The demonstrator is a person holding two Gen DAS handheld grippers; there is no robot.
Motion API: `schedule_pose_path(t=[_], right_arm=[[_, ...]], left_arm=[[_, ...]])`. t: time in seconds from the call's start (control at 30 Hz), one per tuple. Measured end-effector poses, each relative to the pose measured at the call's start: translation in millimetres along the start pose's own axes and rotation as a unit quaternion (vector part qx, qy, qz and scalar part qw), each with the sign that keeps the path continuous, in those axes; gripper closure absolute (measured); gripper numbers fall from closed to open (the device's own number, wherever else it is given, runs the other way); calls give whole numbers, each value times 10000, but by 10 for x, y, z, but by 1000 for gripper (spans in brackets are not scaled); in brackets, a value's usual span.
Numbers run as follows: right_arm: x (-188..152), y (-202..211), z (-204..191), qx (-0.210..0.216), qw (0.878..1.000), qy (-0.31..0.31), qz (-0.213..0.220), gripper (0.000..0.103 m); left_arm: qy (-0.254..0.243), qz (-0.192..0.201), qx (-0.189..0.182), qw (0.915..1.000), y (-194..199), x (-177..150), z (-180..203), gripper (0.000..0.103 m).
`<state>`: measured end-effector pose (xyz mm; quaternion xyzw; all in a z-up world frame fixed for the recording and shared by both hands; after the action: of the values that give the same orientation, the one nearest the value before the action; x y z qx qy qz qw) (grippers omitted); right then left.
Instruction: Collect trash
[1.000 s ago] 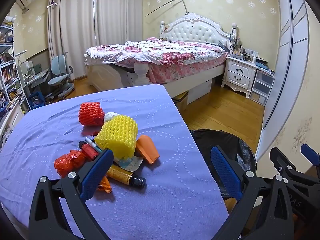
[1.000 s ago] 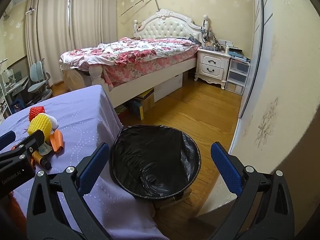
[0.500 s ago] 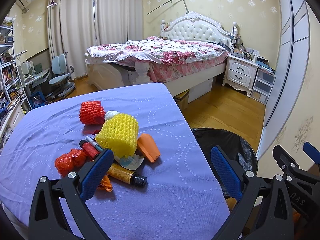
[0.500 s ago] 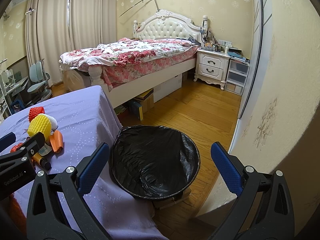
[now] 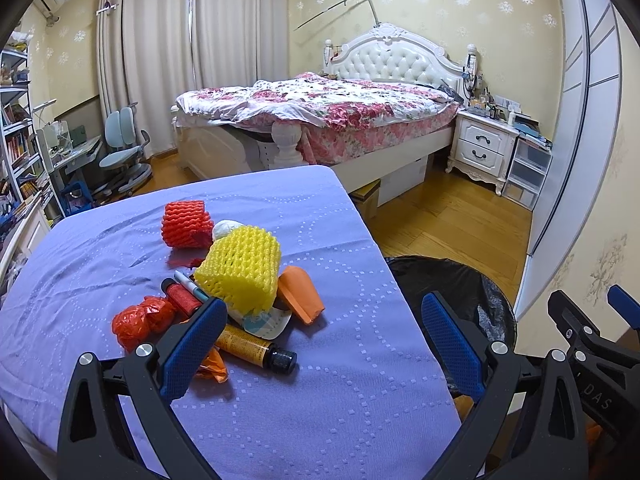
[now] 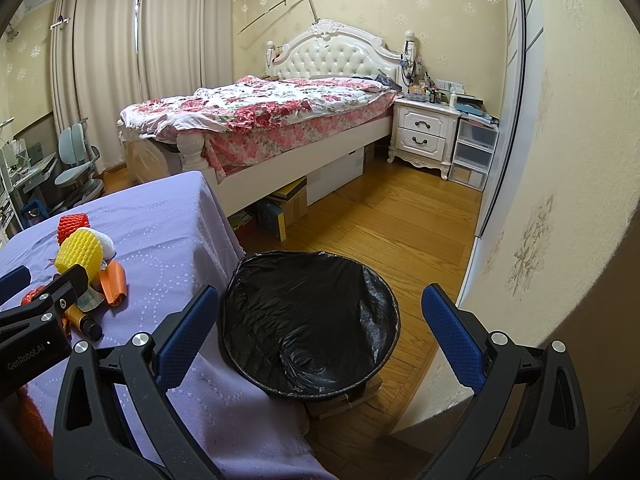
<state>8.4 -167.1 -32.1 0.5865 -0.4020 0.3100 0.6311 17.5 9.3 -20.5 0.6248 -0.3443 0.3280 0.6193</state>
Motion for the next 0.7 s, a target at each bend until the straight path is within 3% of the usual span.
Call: schedule_pose_path(t=[0.7], right_arm=[[-9,-9,-13,4,10000,0,-7,4]], left_arm=[[5,-4,1,10000,-4,-2,-3,6]])
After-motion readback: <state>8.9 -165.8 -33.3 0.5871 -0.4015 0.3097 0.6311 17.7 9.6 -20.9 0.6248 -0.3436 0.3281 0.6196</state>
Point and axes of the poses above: each gripper's, at about its wrist camera, not at the fingertips, and y roughly against the way its jaws point, z to its right, x to its top, the point moved 2 cm from there along -y, roughly the way its jaws point, and after that the axes turned 4 degrees about z, right-handed, at the moved point
